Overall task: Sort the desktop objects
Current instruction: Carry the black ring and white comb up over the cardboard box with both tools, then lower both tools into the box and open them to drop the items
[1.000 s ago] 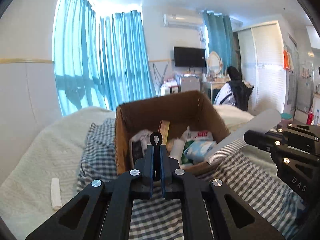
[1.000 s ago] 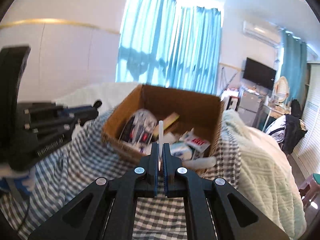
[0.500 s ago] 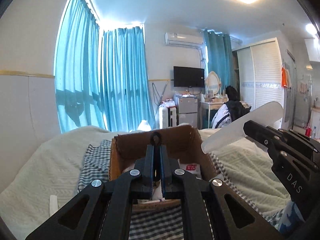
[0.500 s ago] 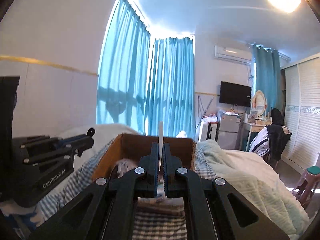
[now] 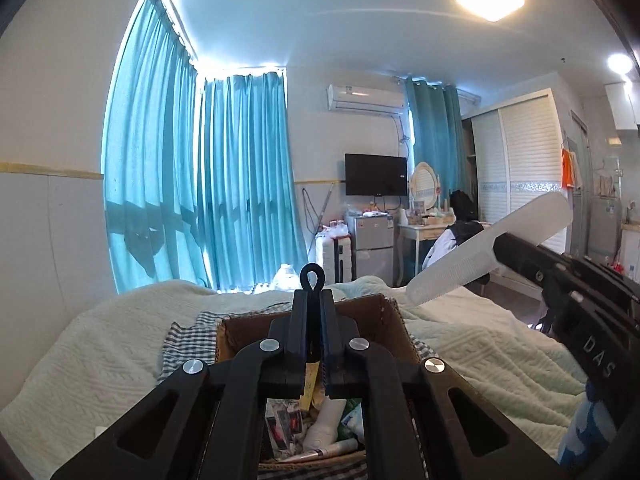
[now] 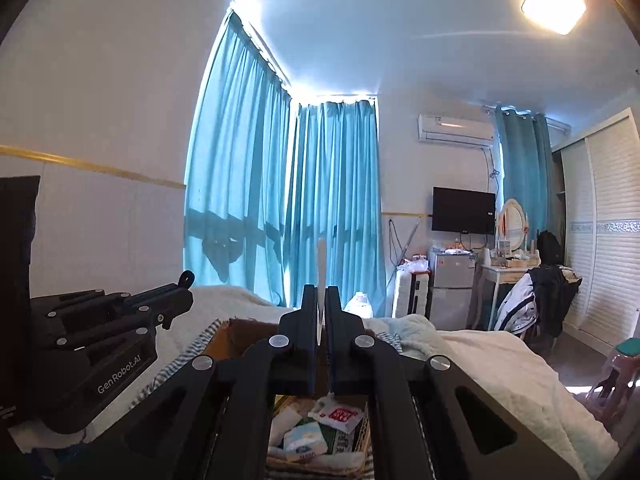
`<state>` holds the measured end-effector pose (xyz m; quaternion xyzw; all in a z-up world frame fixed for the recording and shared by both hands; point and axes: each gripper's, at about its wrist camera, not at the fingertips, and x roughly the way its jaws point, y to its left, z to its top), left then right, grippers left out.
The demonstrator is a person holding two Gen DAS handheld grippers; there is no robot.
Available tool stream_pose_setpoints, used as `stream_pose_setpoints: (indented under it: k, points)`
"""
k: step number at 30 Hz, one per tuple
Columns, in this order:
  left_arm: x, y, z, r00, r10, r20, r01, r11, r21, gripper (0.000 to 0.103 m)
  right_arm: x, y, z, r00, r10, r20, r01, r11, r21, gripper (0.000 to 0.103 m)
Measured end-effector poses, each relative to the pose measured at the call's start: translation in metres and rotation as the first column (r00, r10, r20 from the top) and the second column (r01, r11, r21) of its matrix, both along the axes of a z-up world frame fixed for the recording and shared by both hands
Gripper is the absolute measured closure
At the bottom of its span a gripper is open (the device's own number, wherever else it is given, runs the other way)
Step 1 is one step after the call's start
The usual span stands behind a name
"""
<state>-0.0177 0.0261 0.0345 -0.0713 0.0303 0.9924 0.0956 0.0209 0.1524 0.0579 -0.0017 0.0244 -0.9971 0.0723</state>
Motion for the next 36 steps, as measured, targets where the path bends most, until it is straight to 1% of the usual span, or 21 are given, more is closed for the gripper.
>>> stream_pose_setpoints:
  k: [6,9,12,16,25,28,30,34,36]
  points:
    - [-0.028,-0.005,-0.007,0.999,0.013,0.031,-0.013,1.0,-0.001,0.098,-0.027,0.006,0.01,1.0,-0.015,-0.013,0.015,1.0,-0.022,0.1]
    - [-0.043,-0.005,-0.015,0.999,0.02,0.05,-0.02,1.0,-0.005,0.098,-0.041,0.006,0.008,1.0,-0.016,-0.013,0.016,1.0,-0.023,0.1]
    - [-0.061,-0.006,-0.028,0.997,0.027,0.076,-0.027,1.0,-0.007,0.098,-0.056,0.005,0.002,1.0,-0.011,0.0,0.011,1.0,-0.019,0.1]
    - [-0.087,-0.001,-0.049,0.99,0.023,0.137,-0.023,1.0,0.0,0.098,-0.079,-0.001,-0.015,0.999,-0.004,0.033,0.004,1.0,-0.002,0.1]
    - [-0.135,0.003,-0.102,0.961,-0.006,0.276,0.007,1.0,-0.001,0.098,-0.137,-0.009,-0.069,0.986,0.019,0.167,-0.021,1.0,0.012,0.1]
    - [-0.15,0.005,-0.117,0.944,0.007,0.329,0.003,1.0,-0.031,0.098,-0.153,-0.011,-0.085,0.976,0.019,0.216,-0.025,0.999,0.024,0.1]
    - [-0.159,0.001,-0.129,0.93,0.008,0.368,-0.003,1.0,-0.016,0.098,-0.164,-0.01,-0.096,0.966,0.025,0.256,-0.032,0.999,0.024,0.1]
    - [-0.167,-0.004,-0.139,0.91,0.008,0.414,-0.013,1.0,0.009,0.098,-0.18,-0.007,-0.114,0.945,0.008,0.327,-0.022,0.999,0.039,0.1]
    - [-0.167,-0.006,-0.138,0.909,0.008,0.417,-0.018,1.0,0.019,0.095,-0.187,-0.005,-0.12,0.933,-0.012,0.36,-0.008,0.999,0.052,0.1]
